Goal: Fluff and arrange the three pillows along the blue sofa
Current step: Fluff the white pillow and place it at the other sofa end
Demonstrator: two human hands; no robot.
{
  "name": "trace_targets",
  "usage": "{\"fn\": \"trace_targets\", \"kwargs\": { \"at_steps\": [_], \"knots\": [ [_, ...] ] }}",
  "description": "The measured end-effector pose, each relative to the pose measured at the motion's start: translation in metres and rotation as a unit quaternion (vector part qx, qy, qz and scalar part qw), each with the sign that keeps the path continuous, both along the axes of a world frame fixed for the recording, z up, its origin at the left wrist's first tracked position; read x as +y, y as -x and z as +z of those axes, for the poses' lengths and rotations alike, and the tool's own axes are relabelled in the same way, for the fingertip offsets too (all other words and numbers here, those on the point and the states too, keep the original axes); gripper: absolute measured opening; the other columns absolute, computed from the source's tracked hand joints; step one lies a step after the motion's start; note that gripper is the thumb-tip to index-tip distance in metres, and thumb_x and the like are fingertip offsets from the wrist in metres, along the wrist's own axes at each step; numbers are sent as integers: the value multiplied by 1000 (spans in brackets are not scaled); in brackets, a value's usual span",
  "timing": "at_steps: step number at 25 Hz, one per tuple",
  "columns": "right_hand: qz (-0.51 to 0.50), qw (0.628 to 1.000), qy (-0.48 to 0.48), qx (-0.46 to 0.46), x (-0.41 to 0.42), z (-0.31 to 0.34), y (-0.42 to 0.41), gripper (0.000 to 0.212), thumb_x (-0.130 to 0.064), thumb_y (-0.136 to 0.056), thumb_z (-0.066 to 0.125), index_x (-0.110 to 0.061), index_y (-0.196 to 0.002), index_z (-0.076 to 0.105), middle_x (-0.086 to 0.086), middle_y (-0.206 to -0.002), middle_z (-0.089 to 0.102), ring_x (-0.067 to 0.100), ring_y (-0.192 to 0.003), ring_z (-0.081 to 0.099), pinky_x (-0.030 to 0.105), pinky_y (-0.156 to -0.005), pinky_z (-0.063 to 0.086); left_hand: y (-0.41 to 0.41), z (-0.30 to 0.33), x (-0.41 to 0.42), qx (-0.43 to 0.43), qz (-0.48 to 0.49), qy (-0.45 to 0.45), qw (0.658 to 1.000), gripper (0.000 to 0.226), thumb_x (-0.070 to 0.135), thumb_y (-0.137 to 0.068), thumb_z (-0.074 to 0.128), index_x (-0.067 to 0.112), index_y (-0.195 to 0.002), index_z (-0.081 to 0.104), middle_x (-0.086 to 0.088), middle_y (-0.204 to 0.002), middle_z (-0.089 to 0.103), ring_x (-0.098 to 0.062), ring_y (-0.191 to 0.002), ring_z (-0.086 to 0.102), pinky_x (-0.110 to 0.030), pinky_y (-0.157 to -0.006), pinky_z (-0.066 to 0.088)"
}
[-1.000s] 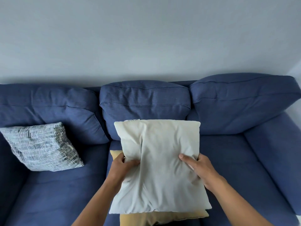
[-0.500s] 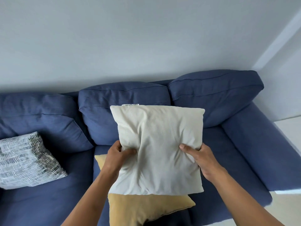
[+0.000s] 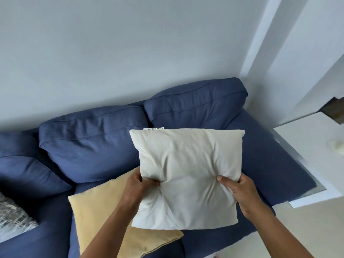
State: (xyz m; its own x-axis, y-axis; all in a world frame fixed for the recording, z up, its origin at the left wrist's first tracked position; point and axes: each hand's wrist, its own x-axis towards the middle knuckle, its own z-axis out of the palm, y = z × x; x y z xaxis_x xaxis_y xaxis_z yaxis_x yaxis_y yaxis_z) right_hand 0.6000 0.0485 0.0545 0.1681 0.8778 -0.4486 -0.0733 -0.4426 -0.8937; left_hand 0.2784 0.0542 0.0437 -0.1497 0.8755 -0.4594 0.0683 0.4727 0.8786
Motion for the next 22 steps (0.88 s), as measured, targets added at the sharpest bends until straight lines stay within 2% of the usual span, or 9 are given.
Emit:
{"fn": "trace_targets", "kwargs": {
  "at_steps": [2, 4, 9, 13, 17, 20, 22],
  "knots": [
    [-14, 1000, -6, -1, -3, 0, -48, 30, -12, -81, 87, -16, -109, 77, 1, -101, 85, 20, -90, 81, 35, -81, 60, -47, 0, -4, 6, 6, 2, 1000, 42, 16, -62, 75, 10, -104, 75, -17, -104, 80, -41, -104, 75, -62, -94, 60],
    [-28, 1000, -8, -6, -5, -6, -85, 30, -12, -82, 86, -17, -110, 77, 0, -101, 84, 22, -93, 79, 34, -81, 60, -85, 0, -3, 14, 3, 9, 1000, 39, 15, -63, 75, 18, -103, 77, -13, -104, 82, -38, -104, 76, -64, -96, 59],
    [-30, 1000, 8, 5, 5, -23, -131, 39, -16, -80, 88, -17, -117, 76, 1, -110, 83, 27, -105, 76, 51, -101, 58, -138, 4, -4, 13, 17, 16, 1000, 37, 14, -65, 75, 23, -101, 77, -12, -106, 82, -36, -105, 76, -64, -99, 57],
    [-7, 1000, 19, 14, 25, -27, -133, 38, -15, -81, 87, -17, -118, 76, 2, -112, 82, 27, -107, 76, 51, -102, 57, -140, 1, 9, 10, 32, 18, 999, 41, 11, -62, 75, 14, -103, 74, -17, -106, 81, -38, -105, 75, -55, -93, 59],
    [28, 999, 38, -19, 51, -18, -139, 35, -15, -82, 87, -16, -115, 76, 1, -105, 84, 25, -102, 79, 51, -100, 59, -137, -7, 35, -13, 33, 14, 999, 45, 14, -61, 79, 19, -106, 75, -6, -101, 83, -30, -102, 77, -51, -93, 61],
    [44, 997, 42, -45, 89, -7, -153, 32, -15, -82, 86, -16, -113, 76, 1, -103, 84, 27, -100, 79, 52, -98, 60, -148, -11, 57, -29, 34, 7, 999, 43, 4, -69, 82, 20, -107, 76, -3, -100, 84, -25, -98, 78, -35, -79, 60],
    [52, 997, 41, -50, 112, -3, -156, 29, -16, -83, 86, -19, -111, 77, 0, -101, 84, 27, -100, 79, 50, -97, 60, -155, -9, 71, -30, 40, 11, 999, 39, -6, -78, 80, 18, -108, 76, -1, -98, 84, -23, -96, 78, -29, -75, 58]
  ]
}}
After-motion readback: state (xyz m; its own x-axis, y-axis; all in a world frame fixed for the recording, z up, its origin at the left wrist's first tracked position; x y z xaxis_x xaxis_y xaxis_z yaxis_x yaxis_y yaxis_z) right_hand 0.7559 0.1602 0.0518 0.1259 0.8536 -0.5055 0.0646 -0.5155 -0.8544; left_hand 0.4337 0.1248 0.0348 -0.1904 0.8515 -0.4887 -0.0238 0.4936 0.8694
